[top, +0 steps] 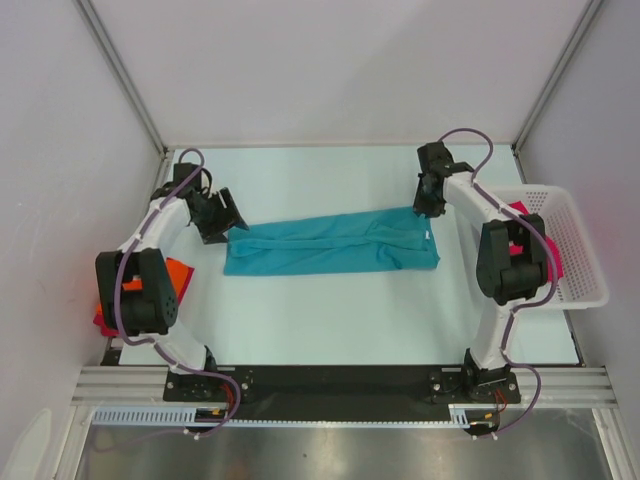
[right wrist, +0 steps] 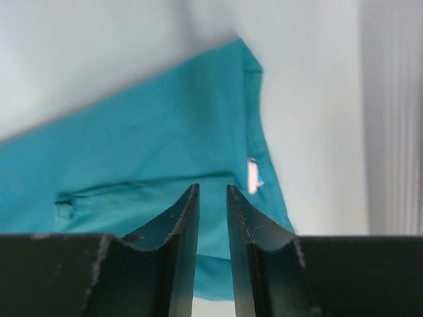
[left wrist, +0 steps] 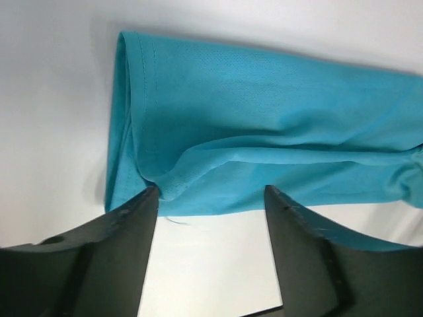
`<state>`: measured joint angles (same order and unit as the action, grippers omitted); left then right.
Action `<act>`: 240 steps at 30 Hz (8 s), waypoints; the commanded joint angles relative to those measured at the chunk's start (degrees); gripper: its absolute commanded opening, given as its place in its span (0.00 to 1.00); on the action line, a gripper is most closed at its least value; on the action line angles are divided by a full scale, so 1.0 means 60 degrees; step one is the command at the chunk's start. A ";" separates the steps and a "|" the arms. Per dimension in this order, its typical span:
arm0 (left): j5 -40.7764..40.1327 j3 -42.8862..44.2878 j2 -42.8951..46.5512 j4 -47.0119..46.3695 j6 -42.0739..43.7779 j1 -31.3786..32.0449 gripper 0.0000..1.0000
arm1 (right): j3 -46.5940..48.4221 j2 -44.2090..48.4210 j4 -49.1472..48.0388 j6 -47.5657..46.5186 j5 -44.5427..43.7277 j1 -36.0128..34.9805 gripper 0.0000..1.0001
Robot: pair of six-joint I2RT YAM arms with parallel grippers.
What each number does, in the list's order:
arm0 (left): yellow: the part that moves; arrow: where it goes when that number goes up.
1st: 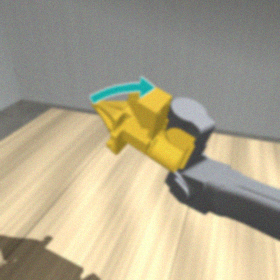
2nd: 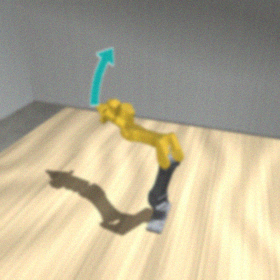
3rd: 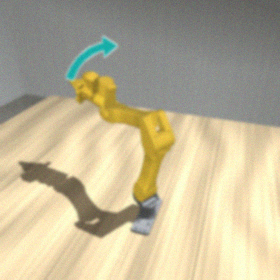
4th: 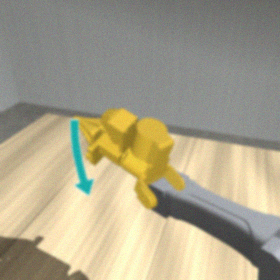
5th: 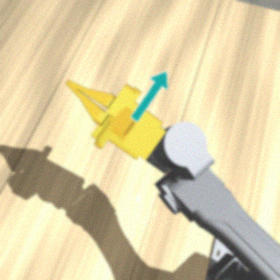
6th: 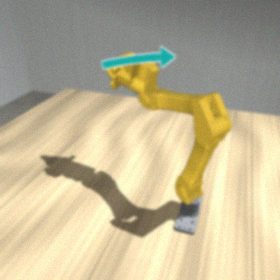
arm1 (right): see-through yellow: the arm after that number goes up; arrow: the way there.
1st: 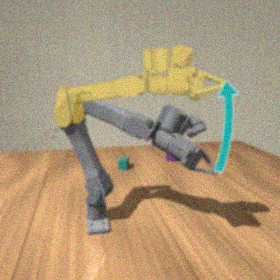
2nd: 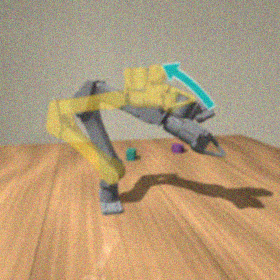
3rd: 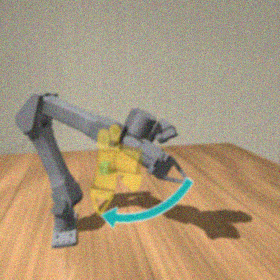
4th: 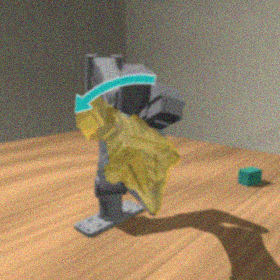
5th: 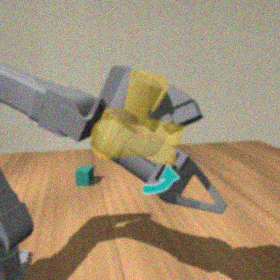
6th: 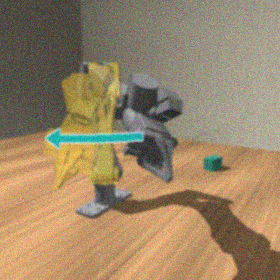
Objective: Fold and stack the t-shirts
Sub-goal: Fold the other side of the tshirt into a rectangle
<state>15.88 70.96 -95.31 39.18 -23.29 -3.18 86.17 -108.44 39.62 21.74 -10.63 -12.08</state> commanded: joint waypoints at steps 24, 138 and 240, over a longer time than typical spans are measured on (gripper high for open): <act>0.0502 0.2339 -0.2850 -0.0758 -0.0556 0.0105 0.80 | 0.3949 -0.2976 0.0868 0.0054 0.0527 -0.0975 0.29; -0.1225 -0.2173 0.0767 -0.1462 -0.1334 0.1306 0.78 | -0.0681 0.0262 0.0282 0.0347 -0.0498 -0.3539 0.36; -0.1138 -0.2056 0.1090 -0.1285 -0.1040 0.1306 0.79 | -0.0138 0.0129 0.1176 0.0816 -0.2798 -0.3804 0.34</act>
<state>9.15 57.56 -91.07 31.35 -30.85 4.38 83.94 -107.61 46.19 28.12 -24.47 -36.99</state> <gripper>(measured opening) 0.785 0.335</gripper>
